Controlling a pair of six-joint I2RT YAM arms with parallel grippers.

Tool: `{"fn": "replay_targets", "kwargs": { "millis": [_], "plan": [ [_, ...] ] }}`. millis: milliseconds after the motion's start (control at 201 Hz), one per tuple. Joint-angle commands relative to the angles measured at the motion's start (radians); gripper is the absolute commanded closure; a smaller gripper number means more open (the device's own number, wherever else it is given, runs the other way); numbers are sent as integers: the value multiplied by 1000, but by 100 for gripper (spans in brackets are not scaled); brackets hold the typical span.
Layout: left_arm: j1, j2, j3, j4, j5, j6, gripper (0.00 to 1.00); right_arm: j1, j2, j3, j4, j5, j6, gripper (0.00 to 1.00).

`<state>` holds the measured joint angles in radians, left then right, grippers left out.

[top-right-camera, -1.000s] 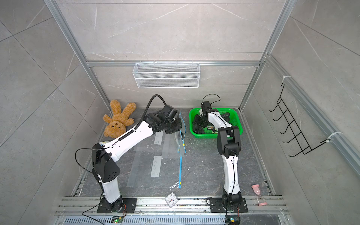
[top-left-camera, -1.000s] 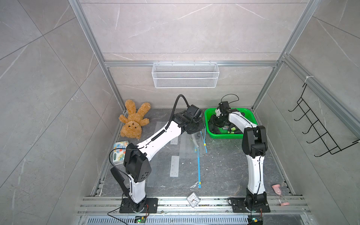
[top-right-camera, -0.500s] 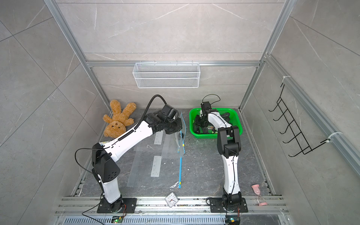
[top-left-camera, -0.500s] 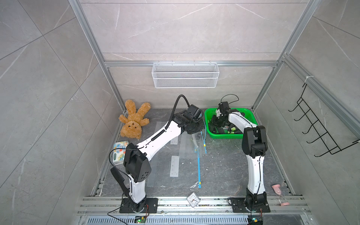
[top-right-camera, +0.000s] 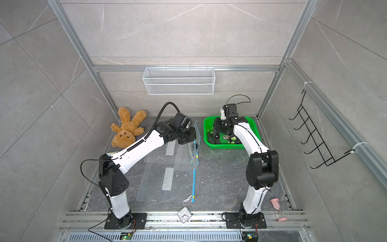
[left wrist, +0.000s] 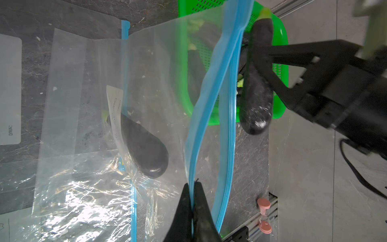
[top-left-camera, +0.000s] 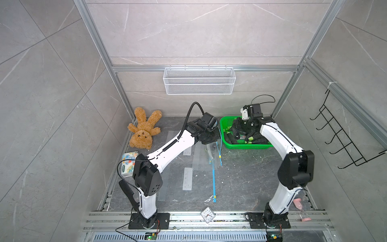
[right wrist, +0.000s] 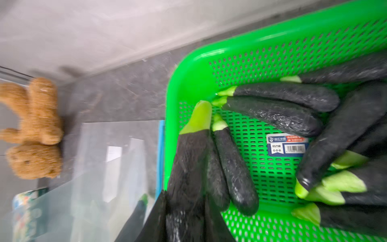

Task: Place the eggplant in a zip-top bag and seal the zipper
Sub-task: Pick up the eggplant from the basket, then place the eggplant in the zipper food storage bag.

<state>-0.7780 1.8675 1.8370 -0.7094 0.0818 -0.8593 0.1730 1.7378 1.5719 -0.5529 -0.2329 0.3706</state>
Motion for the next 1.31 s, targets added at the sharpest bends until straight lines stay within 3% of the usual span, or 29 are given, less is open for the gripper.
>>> {"fn": "replay_targets", "kwargs": {
  "millis": [0, 169, 428, 752, 1304],
  "plan": [
    [9, -27, 5, 22, 14, 24, 100, 15, -160, -104, 94, -34, 20, 91],
    [12, -27, 8, 25, 12, 19, 100, 115, -323, -247, 267, -67, 101, 93],
    [14, -27, 19, 18, 8, 13, 100, 265, -390, -344, 478, 16, 180, 94],
    [16, -26, 31, 16, 19, 4, 100, 316, -328, -401, 647, 116, 241, 95],
    [21, -25, 54, 28, 41, -10, 100, 357, -284, -545, 795, 277, 228, 96]
  ]
}}
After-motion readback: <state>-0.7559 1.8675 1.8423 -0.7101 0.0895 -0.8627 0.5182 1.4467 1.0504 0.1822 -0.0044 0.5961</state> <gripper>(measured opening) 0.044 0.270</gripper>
